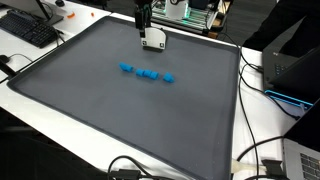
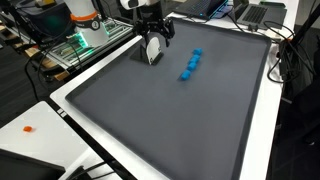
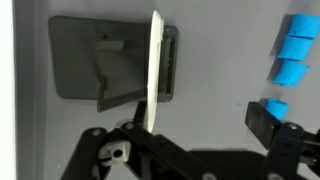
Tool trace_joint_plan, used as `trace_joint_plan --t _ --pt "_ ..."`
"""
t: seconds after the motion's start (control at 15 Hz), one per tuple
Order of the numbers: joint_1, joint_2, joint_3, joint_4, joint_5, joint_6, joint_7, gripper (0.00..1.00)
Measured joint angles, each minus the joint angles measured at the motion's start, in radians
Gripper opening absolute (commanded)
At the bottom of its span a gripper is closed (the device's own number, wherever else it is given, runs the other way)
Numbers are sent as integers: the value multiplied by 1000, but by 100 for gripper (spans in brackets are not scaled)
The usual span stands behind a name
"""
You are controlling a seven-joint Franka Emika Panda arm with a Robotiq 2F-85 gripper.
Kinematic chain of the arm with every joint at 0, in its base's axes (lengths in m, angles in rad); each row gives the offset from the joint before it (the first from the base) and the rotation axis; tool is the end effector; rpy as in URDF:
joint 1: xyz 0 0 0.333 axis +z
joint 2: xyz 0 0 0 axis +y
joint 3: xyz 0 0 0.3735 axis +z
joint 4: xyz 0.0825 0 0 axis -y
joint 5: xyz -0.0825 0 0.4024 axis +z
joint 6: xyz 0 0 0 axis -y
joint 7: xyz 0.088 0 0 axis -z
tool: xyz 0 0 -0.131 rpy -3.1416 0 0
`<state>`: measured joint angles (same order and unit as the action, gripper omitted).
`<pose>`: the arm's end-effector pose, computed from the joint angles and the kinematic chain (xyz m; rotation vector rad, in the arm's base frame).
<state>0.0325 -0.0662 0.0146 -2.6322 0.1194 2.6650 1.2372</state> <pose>0.4459 0.0188 0.2968 -2.4216 1.8285 -0.0666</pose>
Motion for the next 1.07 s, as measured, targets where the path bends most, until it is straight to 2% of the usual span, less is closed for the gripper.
trace_joint_plan --t 0.6,0.87,1.07 --pt "-30 -116 5 42 -32 -144 -30 100" --pt "-29 -154 17 99 -33 -241 -140 100" --pt "-29 -160 30 160 -73 -327 -238 100"
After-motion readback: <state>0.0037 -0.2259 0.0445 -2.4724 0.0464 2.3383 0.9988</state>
